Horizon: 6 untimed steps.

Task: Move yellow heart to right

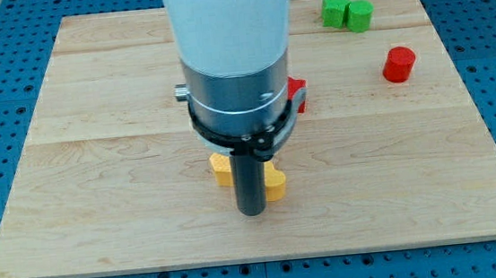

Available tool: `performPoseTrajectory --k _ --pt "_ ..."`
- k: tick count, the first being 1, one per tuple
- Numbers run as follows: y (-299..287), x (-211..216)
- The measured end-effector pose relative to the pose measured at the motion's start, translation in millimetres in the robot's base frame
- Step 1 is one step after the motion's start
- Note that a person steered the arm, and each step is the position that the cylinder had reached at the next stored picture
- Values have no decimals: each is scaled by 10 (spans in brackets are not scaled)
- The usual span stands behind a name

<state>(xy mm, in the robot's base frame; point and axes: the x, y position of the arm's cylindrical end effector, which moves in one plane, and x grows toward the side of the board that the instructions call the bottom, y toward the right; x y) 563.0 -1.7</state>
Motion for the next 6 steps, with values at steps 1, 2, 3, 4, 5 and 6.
performPoseTrajectory --k 1,2,3,4,5,6 --pt "29 -26" --pt "29 -89" --pt "30 -138" --pt "165 -143" --pt "368 -144" --pt "596 -154"
